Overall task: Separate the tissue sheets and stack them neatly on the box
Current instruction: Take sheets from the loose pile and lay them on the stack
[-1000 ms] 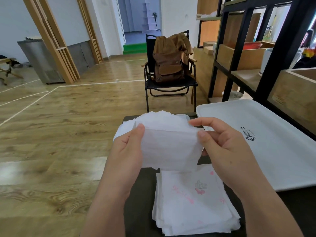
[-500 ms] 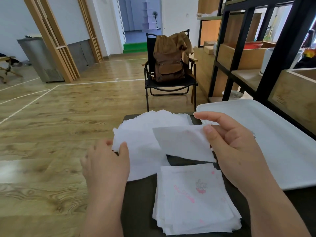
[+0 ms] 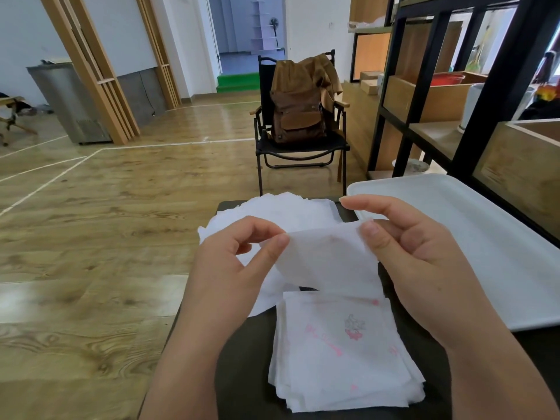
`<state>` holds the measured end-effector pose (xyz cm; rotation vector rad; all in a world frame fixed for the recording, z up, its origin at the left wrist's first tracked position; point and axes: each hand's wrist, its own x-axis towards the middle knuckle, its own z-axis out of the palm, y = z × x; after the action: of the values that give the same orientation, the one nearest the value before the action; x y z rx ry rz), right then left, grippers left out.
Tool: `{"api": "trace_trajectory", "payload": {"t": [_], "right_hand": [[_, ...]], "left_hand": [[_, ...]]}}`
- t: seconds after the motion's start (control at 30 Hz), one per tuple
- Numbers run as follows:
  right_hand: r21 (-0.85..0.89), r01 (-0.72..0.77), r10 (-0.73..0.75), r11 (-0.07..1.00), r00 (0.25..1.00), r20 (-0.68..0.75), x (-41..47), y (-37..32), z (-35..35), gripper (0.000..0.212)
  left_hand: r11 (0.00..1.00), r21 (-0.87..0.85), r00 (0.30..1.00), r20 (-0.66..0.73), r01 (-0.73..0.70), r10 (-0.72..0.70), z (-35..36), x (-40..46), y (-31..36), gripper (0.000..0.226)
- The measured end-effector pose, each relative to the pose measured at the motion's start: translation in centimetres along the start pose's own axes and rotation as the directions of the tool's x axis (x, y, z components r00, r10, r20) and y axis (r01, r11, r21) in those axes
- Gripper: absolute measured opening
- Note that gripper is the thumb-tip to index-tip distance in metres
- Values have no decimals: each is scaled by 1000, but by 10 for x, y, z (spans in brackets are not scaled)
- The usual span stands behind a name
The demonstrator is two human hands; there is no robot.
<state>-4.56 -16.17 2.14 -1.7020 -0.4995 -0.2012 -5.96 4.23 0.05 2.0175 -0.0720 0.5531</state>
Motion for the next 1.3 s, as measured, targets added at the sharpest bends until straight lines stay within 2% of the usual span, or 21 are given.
{"api": "trace_trajectory", "payload": {"t": [0.1, 0.2, 0.37, 0.47, 0.57, 0.77, 0.87, 0.93, 1.0, 1.07, 1.13, 1.17, 1.23, 1.3], "right_hand": [[-24, -20, 20, 1000, 1000, -2, 0, 0, -1, 24], [-115, -66, 67, 991, 998, 6, 1, 2, -2, 30], [-246, -106, 96, 964, 994, -54, 2, 9, -4, 15], [-303, -104, 71, 947, 991, -117, 3, 10, -6, 14], [-374, -89, 43, 923, 990, -131, 2, 4, -10, 12], [-291, -119, 122, 949, 992, -8, -7, -14, -24, 16], [-190, -222, 236, 956, 971, 50, -10, -19, -30, 22], [-209, -320, 348, 924, 931, 114, -10, -17, -33, 22], [-292, -408, 465, 865, 871, 162, -9, -10, -32, 11], [-412, -457, 556, 788, 816, 159, -9, 1, -29, 16], [-514, -482, 614, 709, 781, 114, -9, 12, -26, 20], [-542, -492, 627, 681, 774, 86, -8, 17, -26, 21], [-554, -519, 629, 650, 778, 9, -7, 22, -25, 23], [-534, -539, 592, 651, 801, -87, -3, 24, -26, 25]], "left_hand": [[1000, 9, 1000, 3, -24, 24, -1, 0, 3, 9], [997, 48, 998, -7, -66, 66, -3, -1, 6, 6], [992, 99, 996, -22, -79, 82, -4, -3, 12, 5], [995, 64, 997, -16, -74, 75, -5, -3, 14, 4], [996, -46, 996, 29, -78, 80, -8, -4, 19, 6], [995, -94, 989, 140, -26, 39, -20, -9, 32, 12], [985, -150, 963, 267, 79, -36, -24, -12, 34, 15], [980, -70, 920, 364, 185, -147, -24, -12, 32, 17], [956, 158, 852, 435, 246, -291, -21, -12, 25, 14], [890, 358, 779, 457, 281, -430, -17, -11, 18, 16], [836, 447, 748, 422, 319, -511, -12, -10, 11, 23], [820, 456, 766, 368, 345, -527, -11, -9, 8, 24], [809, 408, 850, 132, 422, -510, -12, -4, -3, 26], [799, 374, 882, -171, 471, -440, -17, 0, -15, 25]]}}
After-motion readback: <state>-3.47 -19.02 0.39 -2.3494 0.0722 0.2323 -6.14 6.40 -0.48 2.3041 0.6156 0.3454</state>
